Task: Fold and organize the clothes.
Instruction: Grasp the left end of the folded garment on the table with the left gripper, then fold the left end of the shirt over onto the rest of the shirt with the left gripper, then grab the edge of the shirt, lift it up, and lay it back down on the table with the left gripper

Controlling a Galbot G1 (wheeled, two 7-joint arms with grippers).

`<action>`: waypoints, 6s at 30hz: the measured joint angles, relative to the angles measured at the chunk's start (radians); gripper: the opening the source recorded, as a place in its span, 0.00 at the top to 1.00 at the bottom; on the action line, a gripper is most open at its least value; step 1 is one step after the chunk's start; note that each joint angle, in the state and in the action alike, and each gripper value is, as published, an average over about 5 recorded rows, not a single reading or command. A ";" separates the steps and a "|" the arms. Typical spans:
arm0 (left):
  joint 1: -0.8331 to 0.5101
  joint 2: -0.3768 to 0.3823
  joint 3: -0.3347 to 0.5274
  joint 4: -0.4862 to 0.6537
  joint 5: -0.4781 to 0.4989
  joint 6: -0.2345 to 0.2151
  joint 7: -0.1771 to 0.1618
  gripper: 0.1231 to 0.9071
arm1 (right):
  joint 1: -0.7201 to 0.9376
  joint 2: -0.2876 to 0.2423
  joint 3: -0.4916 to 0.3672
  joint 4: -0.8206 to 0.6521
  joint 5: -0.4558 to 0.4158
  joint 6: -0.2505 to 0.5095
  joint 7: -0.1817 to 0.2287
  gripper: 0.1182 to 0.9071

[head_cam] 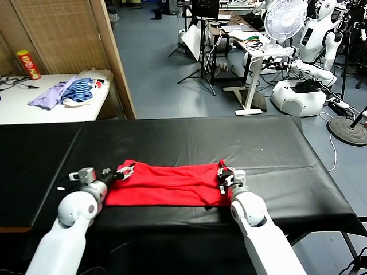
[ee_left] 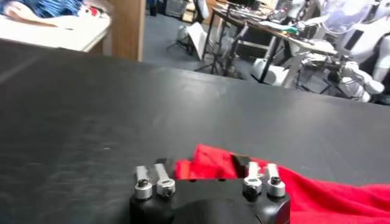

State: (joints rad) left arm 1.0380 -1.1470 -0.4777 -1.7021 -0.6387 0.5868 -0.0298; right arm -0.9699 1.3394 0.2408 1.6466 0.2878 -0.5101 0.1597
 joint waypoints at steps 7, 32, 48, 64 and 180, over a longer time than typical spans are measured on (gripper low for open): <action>-0.025 0.003 0.039 0.030 0.066 -0.025 0.009 0.44 | 0.003 0.000 0.002 -0.005 0.001 -0.001 -0.004 0.97; 0.060 -0.029 -0.010 -0.006 0.379 -0.131 -0.056 1.00 | -0.003 0.008 0.009 -0.025 -0.037 0.035 0.032 0.97; 0.125 -0.021 -0.078 -0.105 0.253 -0.101 -0.050 0.31 | -0.072 -0.050 0.057 0.096 0.024 0.022 -0.034 0.25; 0.270 -0.088 -0.152 -0.182 0.033 -0.056 -0.049 0.14 | -0.181 -0.071 0.100 0.332 0.063 -0.012 -0.030 0.14; 0.244 -0.310 0.100 -0.345 0.081 -0.234 -0.028 0.14 | -0.046 -0.018 -0.123 0.202 -0.087 0.030 -0.097 0.14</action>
State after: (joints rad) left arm 1.2818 -1.4567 -0.3781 -2.0467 -0.5578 0.3524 -0.0576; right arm -1.0160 1.3218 0.1177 1.8484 0.2005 -0.4806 0.0628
